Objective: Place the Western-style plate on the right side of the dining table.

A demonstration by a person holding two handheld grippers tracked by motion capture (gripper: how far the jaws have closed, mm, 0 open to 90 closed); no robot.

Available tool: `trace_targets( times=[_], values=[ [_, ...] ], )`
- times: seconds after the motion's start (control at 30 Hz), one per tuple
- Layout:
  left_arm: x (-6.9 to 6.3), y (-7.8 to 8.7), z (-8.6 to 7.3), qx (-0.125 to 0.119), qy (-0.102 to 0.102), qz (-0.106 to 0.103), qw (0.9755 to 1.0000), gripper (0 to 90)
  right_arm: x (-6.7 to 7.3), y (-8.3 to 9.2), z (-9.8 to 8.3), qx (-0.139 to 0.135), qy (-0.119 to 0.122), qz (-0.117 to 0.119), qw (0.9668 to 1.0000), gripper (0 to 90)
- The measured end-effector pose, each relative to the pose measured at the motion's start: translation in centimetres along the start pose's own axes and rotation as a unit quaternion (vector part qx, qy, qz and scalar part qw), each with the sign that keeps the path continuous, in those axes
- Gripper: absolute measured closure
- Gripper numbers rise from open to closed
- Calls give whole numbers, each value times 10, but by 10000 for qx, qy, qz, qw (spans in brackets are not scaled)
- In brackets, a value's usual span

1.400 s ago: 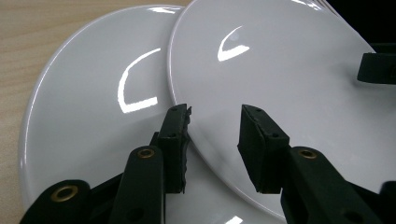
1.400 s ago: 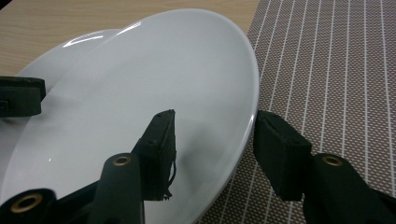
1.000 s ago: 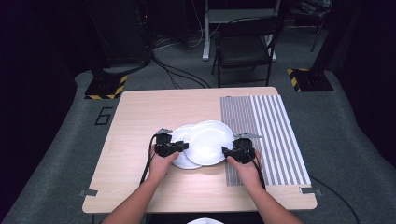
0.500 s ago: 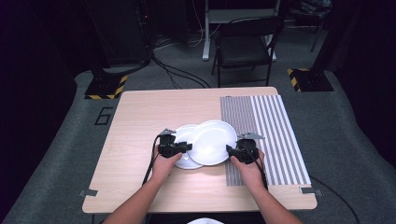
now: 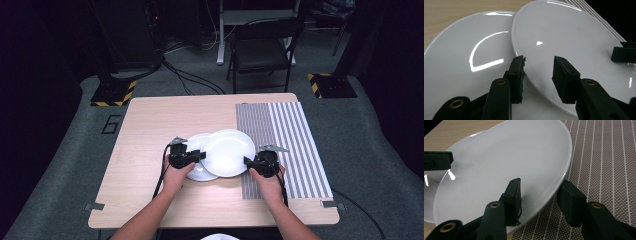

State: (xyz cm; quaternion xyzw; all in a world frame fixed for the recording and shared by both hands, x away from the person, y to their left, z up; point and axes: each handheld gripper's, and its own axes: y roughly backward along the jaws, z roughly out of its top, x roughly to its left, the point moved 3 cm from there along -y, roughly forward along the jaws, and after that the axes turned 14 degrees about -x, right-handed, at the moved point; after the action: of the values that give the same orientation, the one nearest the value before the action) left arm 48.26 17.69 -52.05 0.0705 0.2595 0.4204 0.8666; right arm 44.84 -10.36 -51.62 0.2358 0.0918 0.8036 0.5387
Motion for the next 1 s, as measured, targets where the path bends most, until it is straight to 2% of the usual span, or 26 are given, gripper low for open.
trace_targets(
  times=[0.13, 0.2, 0.4, 0.57, 0.77, 1.0],
  values=[
    [1, 0, -2, 165, 20, 74, 9998, 611, -2, 0, -3, 29, -123, 19, 9999, 537],
    [1, 0, -3, 171, 3, 106, 9998, 608, -3, 0, -4, 27, -186, 28, 9998, 536],
    [-3, -3, -7, 196, -3, 71, 9998, 571, -5, -1, -7, 7, -210, 39, 9998, 531],
    [-9, -5, -10, 235, 71, 43, 9997, 550, -4, 1, -8, -32, -207, 38, 9998, 531],
    [-14, -8, -14, 172, 73, 78, 9998, 514, -3, 2, -12, -49, -246, 47, 9997, 515],
    [-16, -10, -17, 187, 134, 74, 9997, 473, 2, 3, -14, -68, -131, 20, 9999, 479]
  ],
)
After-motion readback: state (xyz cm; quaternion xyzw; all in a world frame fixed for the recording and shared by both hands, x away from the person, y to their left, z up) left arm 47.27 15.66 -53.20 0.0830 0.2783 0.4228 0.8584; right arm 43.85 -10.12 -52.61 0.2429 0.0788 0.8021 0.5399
